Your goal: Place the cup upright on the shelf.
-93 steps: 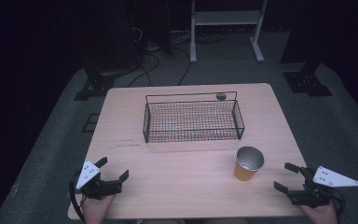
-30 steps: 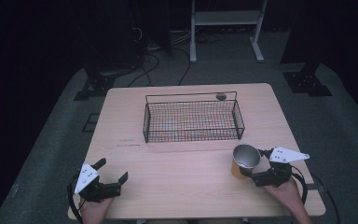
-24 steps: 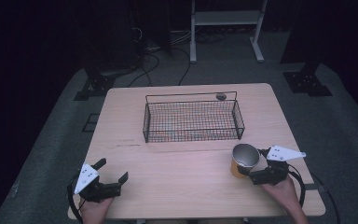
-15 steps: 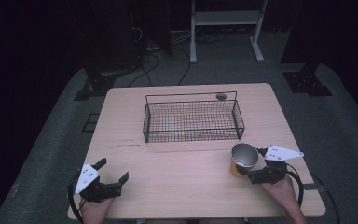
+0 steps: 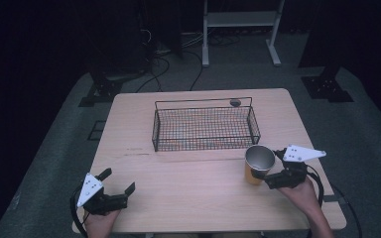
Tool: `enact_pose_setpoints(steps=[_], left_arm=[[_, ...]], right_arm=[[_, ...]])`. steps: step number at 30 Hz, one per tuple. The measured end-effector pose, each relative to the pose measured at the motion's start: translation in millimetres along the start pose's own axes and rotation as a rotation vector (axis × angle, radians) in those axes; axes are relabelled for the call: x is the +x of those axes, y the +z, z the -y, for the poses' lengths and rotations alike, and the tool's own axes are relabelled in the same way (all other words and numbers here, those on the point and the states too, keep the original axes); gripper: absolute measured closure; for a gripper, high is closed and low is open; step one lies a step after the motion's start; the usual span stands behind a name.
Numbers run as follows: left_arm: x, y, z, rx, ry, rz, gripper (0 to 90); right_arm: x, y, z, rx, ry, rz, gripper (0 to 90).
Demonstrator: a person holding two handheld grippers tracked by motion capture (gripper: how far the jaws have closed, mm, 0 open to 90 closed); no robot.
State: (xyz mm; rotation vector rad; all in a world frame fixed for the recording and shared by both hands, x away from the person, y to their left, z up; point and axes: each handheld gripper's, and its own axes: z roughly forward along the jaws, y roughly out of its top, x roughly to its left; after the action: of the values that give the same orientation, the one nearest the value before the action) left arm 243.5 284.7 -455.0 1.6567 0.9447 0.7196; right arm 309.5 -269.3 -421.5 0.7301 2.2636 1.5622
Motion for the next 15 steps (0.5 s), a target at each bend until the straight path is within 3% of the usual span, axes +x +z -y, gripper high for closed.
enact_pose_setpoints(steps=[6, 10, 15], left_arm=[[0.7, 1.2, 0.4, 0.001, -0.005, 0.001, 0.0], [1.5, 1.6, 0.6, 0.005, -0.02, 0.002, 0.0], [2.2, 2.9, 1.3, 0.009, -0.023, 0.001, 0.0]], right_arm=[[-10.7, 9.4, -27.6, 0.009, -0.018, -0.033, 13.5], [-19.2, 14.4, -44.6, -0.024, -0.001, -0.072, 13.5], [-25.2, 21.2, -63.3, -0.017, -0.021, -0.082, 13.4]])
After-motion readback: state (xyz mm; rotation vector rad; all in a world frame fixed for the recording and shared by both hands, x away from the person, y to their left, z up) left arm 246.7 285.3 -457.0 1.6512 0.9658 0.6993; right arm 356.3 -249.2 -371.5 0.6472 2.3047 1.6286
